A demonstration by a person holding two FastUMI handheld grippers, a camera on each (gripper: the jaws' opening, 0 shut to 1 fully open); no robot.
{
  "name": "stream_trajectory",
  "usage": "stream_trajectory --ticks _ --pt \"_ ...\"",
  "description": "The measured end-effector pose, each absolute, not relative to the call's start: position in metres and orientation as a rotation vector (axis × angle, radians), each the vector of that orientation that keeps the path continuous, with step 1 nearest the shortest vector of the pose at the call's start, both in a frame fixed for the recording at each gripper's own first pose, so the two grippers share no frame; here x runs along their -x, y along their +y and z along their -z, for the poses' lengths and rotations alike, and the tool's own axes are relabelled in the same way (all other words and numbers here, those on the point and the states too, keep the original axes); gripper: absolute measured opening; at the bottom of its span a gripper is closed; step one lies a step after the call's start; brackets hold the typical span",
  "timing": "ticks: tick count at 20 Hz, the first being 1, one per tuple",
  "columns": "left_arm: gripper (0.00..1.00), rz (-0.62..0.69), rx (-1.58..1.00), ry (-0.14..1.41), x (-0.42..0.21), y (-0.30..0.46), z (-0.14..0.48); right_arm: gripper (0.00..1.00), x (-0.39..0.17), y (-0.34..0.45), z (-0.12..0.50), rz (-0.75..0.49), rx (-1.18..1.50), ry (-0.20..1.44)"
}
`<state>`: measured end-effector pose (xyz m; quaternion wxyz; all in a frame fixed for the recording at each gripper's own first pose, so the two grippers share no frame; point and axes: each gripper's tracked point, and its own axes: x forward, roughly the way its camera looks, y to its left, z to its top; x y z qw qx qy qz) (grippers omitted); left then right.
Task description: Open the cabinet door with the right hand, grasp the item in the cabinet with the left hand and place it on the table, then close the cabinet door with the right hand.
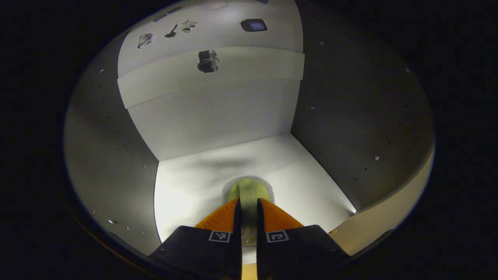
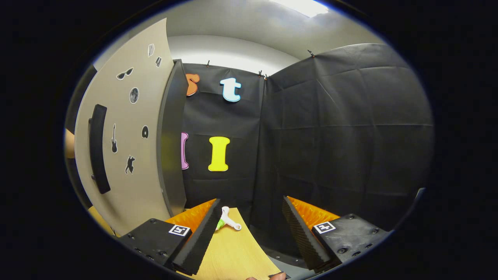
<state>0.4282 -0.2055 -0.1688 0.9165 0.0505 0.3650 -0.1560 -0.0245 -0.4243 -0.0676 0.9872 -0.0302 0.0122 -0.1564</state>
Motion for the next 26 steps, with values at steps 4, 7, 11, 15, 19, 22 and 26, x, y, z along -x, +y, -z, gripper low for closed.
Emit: stream_trajectory --ticks 4,7,11,15,19,22,26 --pt "0.19 0.360 -0.109 0.723 -0.397 -0.200 0.146 0.99 0.025 -0.411 0.063 0.305 0.060 0.013" --pt "0.19 0.398 -0.082 0.696 -0.360 -0.194 0.128 0.99 0.028 -0.397 0.053 0.290 0.056 -0.012" --pt "0.18 0.457 -0.101 0.681 -0.301 -0.183 0.122 0.99 0.027 -0.374 0.047 0.274 0.055 -0.027" --pt "0.19 0.461 -0.103 0.649 -0.243 -0.169 0.130 0.99 0.027 -0.360 0.039 0.267 0.034 -0.039" --pt "0.19 0.450 -0.084 0.640 -0.189 -0.167 0.164 0.94 0.032 -0.356 0.030 0.280 0.015 -0.045" --pt "0.19 0.438 -0.073 0.625 -0.159 -0.171 0.192 0.98 0.034 -0.346 0.026 0.274 -0.004 -0.047" --pt "0.20 0.421 -0.043 0.622 -0.128 -0.180 0.239 0.98 0.036 -0.331 0.021 0.267 0.013 -0.055"
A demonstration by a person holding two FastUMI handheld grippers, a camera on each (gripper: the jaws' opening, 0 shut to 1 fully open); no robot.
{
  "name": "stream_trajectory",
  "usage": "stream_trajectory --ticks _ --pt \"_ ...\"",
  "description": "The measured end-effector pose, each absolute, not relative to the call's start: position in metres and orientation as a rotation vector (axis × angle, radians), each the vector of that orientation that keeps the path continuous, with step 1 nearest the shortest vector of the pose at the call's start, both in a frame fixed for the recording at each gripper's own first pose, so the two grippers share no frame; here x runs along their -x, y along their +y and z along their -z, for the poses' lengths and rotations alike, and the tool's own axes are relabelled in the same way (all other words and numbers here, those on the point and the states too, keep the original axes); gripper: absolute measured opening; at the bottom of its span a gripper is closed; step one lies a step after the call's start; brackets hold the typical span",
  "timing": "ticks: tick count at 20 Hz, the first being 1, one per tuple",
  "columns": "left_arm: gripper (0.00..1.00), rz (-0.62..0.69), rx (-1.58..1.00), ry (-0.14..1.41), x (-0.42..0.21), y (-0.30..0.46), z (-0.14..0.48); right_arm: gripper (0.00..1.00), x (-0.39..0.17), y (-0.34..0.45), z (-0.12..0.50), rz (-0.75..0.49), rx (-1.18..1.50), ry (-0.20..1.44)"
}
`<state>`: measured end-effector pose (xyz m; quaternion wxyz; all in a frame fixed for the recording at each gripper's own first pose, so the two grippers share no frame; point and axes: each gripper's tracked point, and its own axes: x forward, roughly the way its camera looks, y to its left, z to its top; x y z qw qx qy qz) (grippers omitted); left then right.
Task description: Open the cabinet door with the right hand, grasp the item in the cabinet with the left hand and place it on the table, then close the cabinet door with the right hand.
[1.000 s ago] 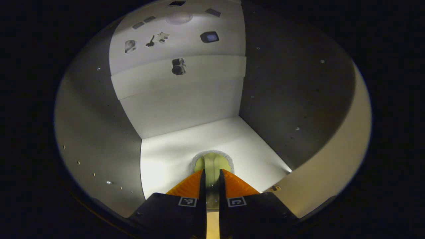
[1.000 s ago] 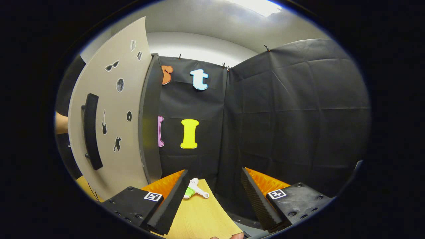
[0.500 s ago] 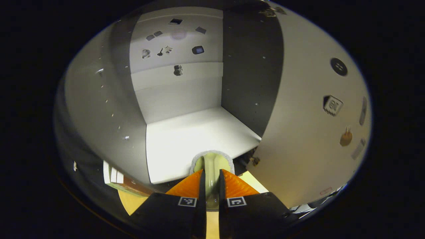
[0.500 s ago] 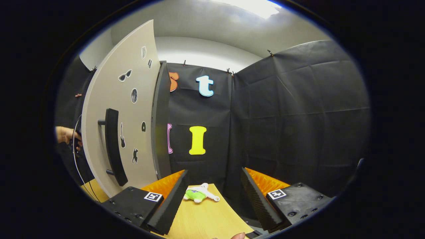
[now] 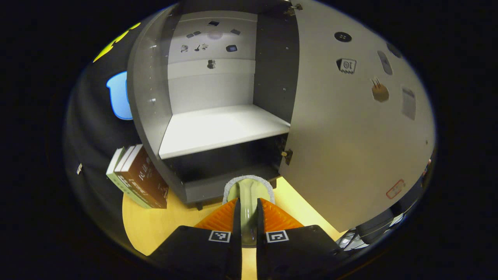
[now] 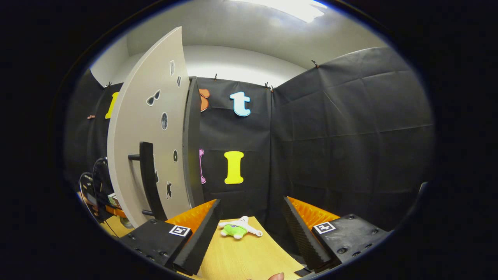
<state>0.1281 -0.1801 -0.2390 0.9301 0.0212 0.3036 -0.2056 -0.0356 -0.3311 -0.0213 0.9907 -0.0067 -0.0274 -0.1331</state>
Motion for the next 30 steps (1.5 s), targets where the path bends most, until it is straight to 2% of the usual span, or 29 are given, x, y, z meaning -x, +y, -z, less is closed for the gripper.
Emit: stream_trajectory --ticks 12,23,30 --pt "0.19 0.377 -0.030 0.728 -0.076 -0.202 0.405 0.98 0.031 -0.312 0.011 0.253 0.033 -0.067" --pt "0.19 0.298 -0.075 0.753 -0.065 -0.205 0.484 0.98 0.017 -0.313 0.014 0.236 0.023 -0.047" --pt "0.24 0.256 -0.075 0.776 -0.063 -0.209 0.510 0.98 0.007 -0.314 0.017 0.218 0.023 -0.033"
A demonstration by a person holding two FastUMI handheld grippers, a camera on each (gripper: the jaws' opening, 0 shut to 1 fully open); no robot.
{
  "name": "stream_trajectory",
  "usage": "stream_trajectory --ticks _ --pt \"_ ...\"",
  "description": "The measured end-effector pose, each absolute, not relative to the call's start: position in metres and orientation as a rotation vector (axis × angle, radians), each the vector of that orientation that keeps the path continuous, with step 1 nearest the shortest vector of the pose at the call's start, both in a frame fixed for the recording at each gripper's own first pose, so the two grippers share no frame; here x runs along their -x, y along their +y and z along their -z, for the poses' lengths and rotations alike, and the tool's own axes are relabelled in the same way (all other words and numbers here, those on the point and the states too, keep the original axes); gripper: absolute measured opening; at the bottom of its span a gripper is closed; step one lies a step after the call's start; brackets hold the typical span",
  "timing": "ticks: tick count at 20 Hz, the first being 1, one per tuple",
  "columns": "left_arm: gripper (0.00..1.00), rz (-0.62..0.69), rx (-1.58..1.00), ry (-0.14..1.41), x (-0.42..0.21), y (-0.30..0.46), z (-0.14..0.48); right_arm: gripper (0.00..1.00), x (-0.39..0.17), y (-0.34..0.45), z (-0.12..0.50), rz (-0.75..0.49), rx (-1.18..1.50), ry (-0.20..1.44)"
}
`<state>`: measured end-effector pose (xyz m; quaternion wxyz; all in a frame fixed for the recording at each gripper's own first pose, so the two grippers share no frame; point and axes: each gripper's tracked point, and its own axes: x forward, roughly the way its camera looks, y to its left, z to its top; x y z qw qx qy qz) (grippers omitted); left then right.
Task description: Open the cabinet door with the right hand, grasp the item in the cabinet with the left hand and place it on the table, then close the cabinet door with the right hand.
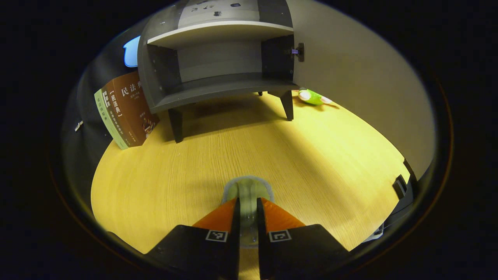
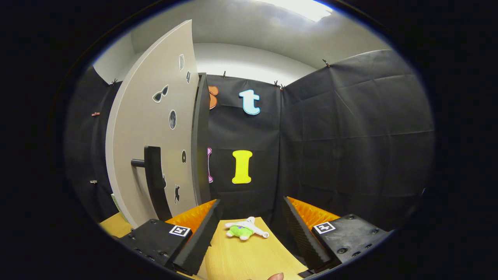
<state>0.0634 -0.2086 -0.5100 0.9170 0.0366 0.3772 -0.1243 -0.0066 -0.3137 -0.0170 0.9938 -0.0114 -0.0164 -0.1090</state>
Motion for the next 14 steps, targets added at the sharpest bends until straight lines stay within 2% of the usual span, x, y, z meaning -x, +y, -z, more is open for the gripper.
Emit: stream_trajectory --ticks 1,6,10,14 --pt "0.27 0.249 -0.071 0.763 -0.064 -0.208 0.508 0.98 0.006 -0.314 0.017 0.217 0.023 -0.033" --pt "0.98 0.254 -0.052 0.724 -0.059 -0.208 0.491 0.98 0.005 -0.315 0.019 0.215 0.023 -0.029" --pt "0.98 0.261 -0.069 0.639 -0.053 -0.194 0.448 0.98 0.005 -0.314 0.017 0.211 0.000 -0.031" --pt "0.97 0.236 -0.050 0.524 -0.045 -0.166 0.374 0.98 0.001 -0.310 0.013 0.207 -0.002 -0.034"
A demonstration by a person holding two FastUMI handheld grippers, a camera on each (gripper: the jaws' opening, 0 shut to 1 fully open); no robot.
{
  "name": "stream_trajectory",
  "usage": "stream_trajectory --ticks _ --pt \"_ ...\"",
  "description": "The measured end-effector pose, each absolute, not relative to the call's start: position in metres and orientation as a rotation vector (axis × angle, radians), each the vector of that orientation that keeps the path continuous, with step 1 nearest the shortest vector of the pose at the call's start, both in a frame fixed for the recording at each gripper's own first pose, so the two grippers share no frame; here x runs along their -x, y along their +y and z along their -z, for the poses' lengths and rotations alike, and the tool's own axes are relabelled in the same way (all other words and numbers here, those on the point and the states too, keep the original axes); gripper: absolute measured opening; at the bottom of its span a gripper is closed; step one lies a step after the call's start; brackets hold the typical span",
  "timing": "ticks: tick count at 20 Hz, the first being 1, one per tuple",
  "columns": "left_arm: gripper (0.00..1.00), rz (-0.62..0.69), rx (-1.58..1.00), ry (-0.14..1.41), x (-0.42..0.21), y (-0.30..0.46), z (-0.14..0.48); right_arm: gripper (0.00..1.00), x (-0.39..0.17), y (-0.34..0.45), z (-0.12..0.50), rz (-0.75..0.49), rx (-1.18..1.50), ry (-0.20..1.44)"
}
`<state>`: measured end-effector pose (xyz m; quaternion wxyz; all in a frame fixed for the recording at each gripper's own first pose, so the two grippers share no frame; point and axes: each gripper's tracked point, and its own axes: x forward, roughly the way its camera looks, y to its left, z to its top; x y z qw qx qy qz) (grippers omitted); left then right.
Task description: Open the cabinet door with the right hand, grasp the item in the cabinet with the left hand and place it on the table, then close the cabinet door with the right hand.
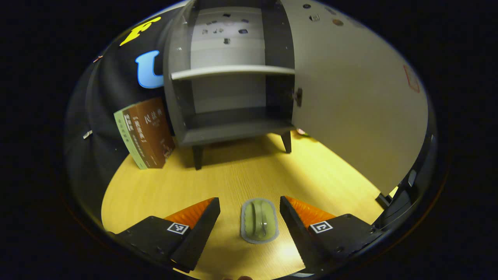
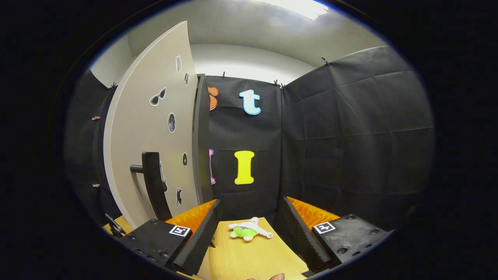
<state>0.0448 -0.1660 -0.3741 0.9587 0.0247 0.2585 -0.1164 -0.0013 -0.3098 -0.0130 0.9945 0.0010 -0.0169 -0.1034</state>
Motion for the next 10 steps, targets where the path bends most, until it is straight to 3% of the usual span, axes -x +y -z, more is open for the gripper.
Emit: stream_trajectory --ticks 10 --pt "0.97 0.083 0.010 0.214 -0.024 -0.066 0.163 0.98 0.007 -0.276 -0.004 0.195 0.007 -0.074"
